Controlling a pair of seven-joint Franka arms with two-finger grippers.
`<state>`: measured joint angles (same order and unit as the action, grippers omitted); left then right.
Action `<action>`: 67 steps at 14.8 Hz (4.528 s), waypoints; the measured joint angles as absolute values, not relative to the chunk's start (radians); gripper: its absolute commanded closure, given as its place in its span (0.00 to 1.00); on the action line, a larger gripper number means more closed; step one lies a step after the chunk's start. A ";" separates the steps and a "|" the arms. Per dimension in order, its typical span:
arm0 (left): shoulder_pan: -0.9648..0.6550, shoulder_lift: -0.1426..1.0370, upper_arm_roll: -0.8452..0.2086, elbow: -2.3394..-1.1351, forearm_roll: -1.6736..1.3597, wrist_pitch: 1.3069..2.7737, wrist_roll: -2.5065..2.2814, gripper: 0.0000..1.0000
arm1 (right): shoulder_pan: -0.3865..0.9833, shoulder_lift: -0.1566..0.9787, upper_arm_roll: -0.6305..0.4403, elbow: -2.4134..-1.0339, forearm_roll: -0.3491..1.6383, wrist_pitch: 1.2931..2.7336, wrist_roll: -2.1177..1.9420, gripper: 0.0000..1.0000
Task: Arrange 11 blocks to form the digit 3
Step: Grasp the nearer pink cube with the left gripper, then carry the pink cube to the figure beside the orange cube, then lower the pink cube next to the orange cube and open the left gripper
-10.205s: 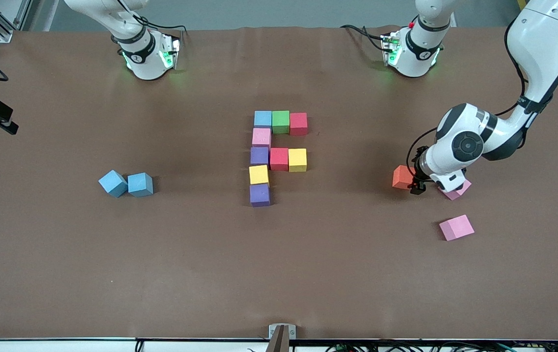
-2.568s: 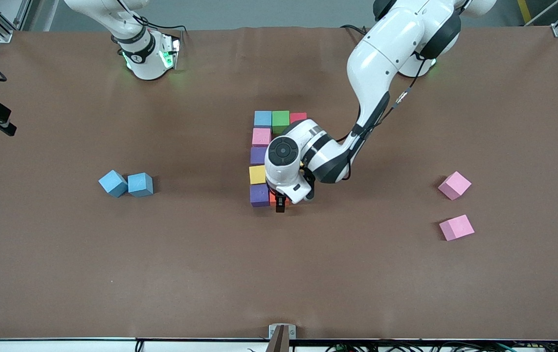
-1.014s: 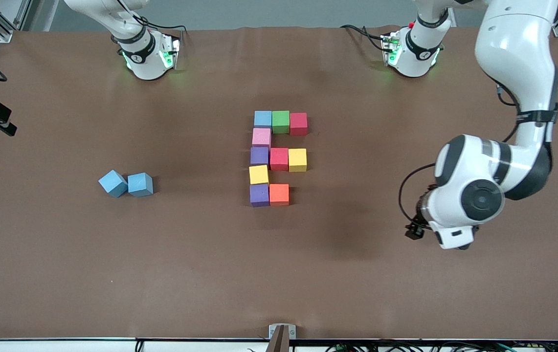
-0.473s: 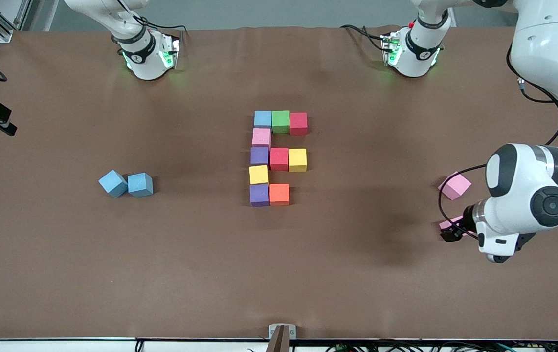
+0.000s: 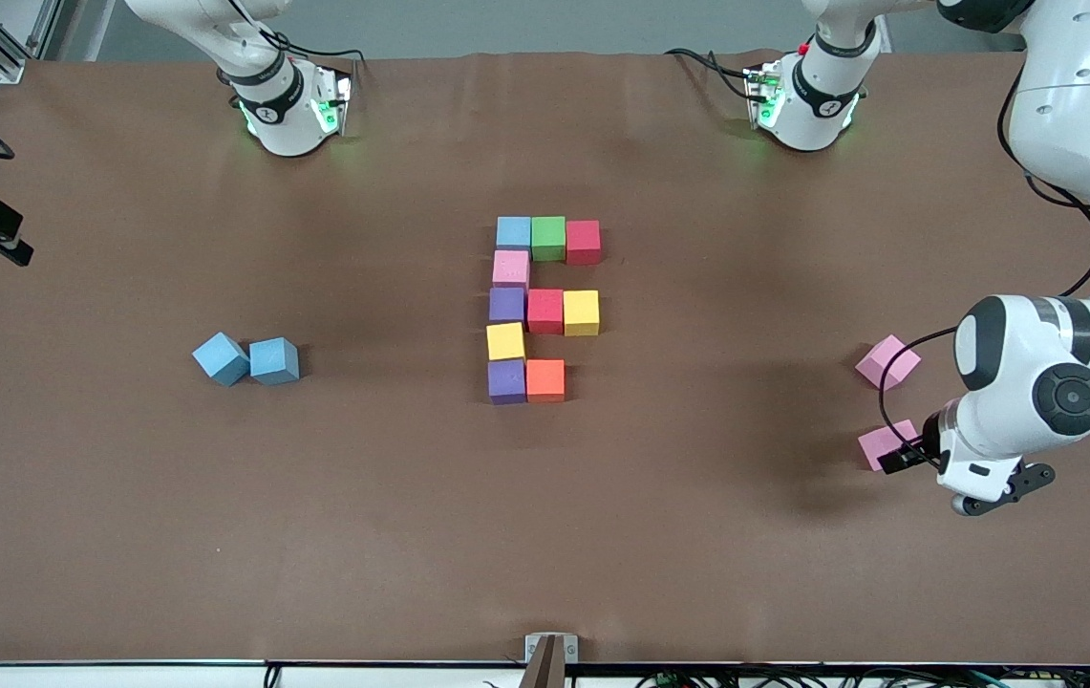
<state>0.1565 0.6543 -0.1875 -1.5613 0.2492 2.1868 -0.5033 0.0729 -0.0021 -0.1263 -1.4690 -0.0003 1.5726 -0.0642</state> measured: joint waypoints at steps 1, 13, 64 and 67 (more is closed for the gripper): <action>0.160 0.663 -0.187 -1.566 0.249 2.201 -0.478 0.01 | 0.073 -0.002 -0.126 -1.469 0.000 1.573 -0.064 0.00; 0.201 0.721 -0.188 -1.606 0.250 2.280 -0.390 0.38 | 0.073 -0.002 -0.126 -1.469 0.000 1.573 -0.064 0.00; -0.452 0.830 -0.255 -1.451 0.147 2.277 -2.313 0.75 | 0.073 -0.002 -0.126 -1.469 0.000 1.573 -0.064 0.00; -0.466 0.842 -0.254 -1.433 0.147 2.274 -2.313 0.75 | 0.073 -0.002 -0.126 -1.469 0.000 1.573 -0.064 0.00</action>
